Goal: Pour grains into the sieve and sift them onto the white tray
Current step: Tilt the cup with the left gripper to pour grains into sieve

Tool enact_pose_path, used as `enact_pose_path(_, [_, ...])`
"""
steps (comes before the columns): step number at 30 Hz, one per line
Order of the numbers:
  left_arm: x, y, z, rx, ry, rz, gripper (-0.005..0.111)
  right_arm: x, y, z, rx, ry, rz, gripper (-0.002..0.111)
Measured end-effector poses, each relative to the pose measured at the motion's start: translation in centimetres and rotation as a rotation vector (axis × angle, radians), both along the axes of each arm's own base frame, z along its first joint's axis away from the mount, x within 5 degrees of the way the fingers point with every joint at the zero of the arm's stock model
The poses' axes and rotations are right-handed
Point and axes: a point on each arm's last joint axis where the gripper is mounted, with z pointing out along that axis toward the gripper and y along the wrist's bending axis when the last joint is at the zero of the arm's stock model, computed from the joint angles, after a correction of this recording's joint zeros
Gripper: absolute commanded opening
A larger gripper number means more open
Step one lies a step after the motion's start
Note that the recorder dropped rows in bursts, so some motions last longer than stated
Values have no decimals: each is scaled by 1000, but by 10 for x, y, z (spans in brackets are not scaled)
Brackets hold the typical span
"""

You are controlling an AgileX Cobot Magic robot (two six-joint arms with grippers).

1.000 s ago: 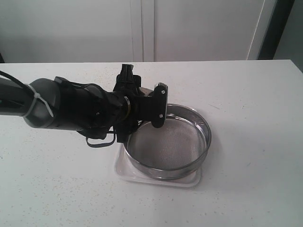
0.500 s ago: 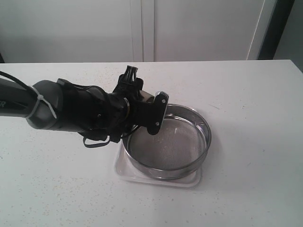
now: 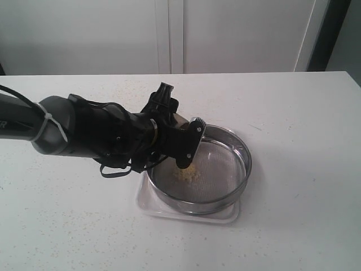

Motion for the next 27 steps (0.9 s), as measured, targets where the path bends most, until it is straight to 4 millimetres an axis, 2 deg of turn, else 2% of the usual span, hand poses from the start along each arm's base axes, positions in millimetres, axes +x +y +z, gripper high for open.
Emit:
enact_pose_path(21, [-3,-4,-2,142,-34,-167,0,0,0,0,0,0,0,0])
enact_pose_path(27, [4,-12,2,161,-66,-190,0,0,0,0,0,0,0,0])
